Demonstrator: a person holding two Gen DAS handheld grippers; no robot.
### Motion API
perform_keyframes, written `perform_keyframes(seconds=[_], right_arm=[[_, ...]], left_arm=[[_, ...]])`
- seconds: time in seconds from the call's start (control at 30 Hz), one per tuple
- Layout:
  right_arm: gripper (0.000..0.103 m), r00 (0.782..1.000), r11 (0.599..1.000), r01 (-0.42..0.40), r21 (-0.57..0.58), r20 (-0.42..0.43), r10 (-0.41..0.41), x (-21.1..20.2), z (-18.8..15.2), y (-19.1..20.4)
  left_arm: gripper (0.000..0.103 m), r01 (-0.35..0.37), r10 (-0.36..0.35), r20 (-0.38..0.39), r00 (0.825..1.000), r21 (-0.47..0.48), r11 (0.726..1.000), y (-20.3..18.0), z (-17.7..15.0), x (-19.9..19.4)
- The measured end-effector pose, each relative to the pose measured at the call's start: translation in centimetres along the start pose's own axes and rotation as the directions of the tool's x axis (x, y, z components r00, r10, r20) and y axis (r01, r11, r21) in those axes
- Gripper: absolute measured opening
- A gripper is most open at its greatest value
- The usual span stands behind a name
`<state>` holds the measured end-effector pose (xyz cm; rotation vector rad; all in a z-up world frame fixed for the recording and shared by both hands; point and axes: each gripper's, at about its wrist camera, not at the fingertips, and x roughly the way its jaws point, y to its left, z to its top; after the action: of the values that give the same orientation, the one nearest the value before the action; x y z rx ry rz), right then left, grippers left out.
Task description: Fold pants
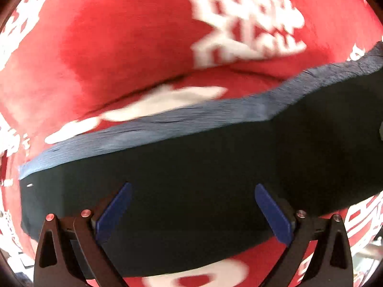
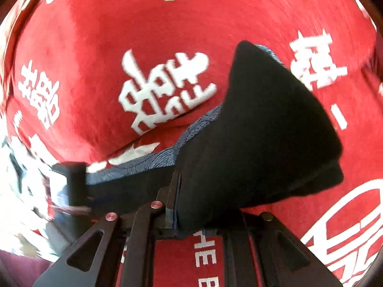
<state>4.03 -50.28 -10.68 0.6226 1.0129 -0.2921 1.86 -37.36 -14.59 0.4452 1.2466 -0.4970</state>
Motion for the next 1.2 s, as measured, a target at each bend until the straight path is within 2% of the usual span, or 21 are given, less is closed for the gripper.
perform_keyframes(seconds=[0.13,0.27,0.3,0.37,0.43,0.5,0.53,0.57,0.6,0.67,0.7,0.77,0.8,0.87,0.9,0.97,1.0,1.07,1.13,1.17,1.2], right_arm=[[0.016,0.995,0.980,0.094,-0.175,0.006,-0.095,0.5,-0.8,6.8],[0.023,0.981,0.915,0.181,-0.361,-0.003,-0.195,3.7,-2.9,14.2],[0.029,0.975,0.896,0.200,-0.396,-0.008,-0.221,5.0,-3.7,15.8],[0.041,0.960,0.849,0.237,-0.472,-0.022,-0.281,8.5,-5.7,19.1],[0.053,0.933,0.778,0.282,-0.562,-0.027,-0.358,12.3,-8.0,22.1],[0.053,0.901,0.698,0.295,-0.653,-0.054,-0.431,15.3,-10.3,24.8],[0.053,0.894,0.667,0.288,-0.687,-0.057,-0.445,16.0,-11.3,26.1],[0.053,0.900,0.649,0.276,-0.709,-0.047,-0.434,15.7,-12.2,27.1],[0.055,0.917,0.641,0.247,-0.726,-0.038,-0.396,14.6,-13.0,28.2],[0.055,0.949,0.665,0.148,-0.732,-0.084,-0.304,12.7,-13.7,29.0],[0.055,0.957,0.691,0.106,-0.715,-0.114,-0.266,11.8,-13.7,29.0],[0.055,0.968,0.807,0.014,-0.590,-0.194,-0.158,10.1,-12.3,26.7],[0.055,0.967,0.897,-0.056,-0.438,-0.248,-0.061,9.4,-10.8,24.1],[0.055,0.947,0.978,-0.166,-0.128,-0.298,0.121,9.6,-8.8,19.7],[0.055,0.926,0.973,-0.216,0.078,-0.301,0.229,10.0,-7.9,16.3],[0.056,0.908,0.917,-0.246,0.312,-0.257,0.331,10.6,-7.0,11.8],[0.057,0.899,0.886,-0.268,0.378,-0.232,0.371,10.8,-7.0,10.4],[0.057,0.876,0.819,-0.317,0.479,-0.184,0.446,11.3,-6.8,8.3],[0.057,0.870,0.786,-0.320,0.528,-0.164,0.464,12.1,-6.8,7.2],[0.057,0.871,0.775,-0.314,0.549,-0.158,0.465,12.5,-6.8,6.7],[0.057,0.869,0.758,-0.319,0.568,-0.144,0.474,12.7,-6.8,6.1]], left_arm=[[0.103,-0.038,0.039,0.010,0.999,-0.065,0.997,7.9,-2.0,-1.9],[0.103,-0.096,0.094,-0.018,0.995,-0.149,0.984,16.7,-4.7,-1.3],[0.103,-0.115,0.110,-0.037,0.993,-0.182,0.976,19.4,-6.1,-0.7],[0.103,-0.141,0.128,-0.071,0.989,-0.224,0.964,21.9,-7.4,-0.1],[0.103,-0.158,0.135,-0.105,0.985,-0.269,0.950,24.6,-9.1,0.5],[0.103,-0.157,0.128,-0.116,0.985,-0.291,0.944,26.3,-10.2,0.8],[0.103,-0.156,0.126,-0.116,0.985,-0.294,0.943,26.8,-10.5,0.7],[0.103,-0.149,0.120,-0.114,0.986,-0.293,0.944,27.3,-10.9,0.7],[0.103,-0.138,0.110,-0.111,0.988,-0.292,0.946,27.5,-11.0,0.4],[0.103,-0.104,0.079,-0.097,0.992,-0.290,0.951,26.5,-10.9,-0.5],[0.103,-0.077,0.056,-0.083,0.995,-0.286,0.955,26.4,-10.9,-1.0],[0.103,0.004,-0.017,-0.047,0.999,-0.265,0.964,25.9,-9.9,-1.5],[0.103,0.044,-0.053,-0.030,0.998,-0.253,0.967,25.5,-9.3,-1.7],[0.103,0.113,-0.116,0.001,0.993,-0.217,0.970,24.6,-8.0,-1.8],[0.103,0.145,-0.147,0.008,0.989,-0.200,0.969,23.7,-7.3,-2.1],[0.099,0.212,-0.214,0.009,0.977,-0.184,0.960,22.5,-6.5,-2.0],[0.088,0.261,-0.264,0.013,0.965,-0.184,0.948,21.8,-5.9,-1.9],[0.080,0.326,-0.330,0.003,0.944,-0.176,0.929,20.6,-5.1,-1.4],[0.075,0.345,-0.350,-0.002,0.937,-0.161,0.925,19.4,-4.4,-1.0],[0.067,0.345,-0.350,-0.007,0.937,-0.154,0.926,18.9,-4.1,-0.8],[0.066,0.359,-0.366,-0.025,0.930,-0.149,0.922,18.2,-3.6,-0.2]])
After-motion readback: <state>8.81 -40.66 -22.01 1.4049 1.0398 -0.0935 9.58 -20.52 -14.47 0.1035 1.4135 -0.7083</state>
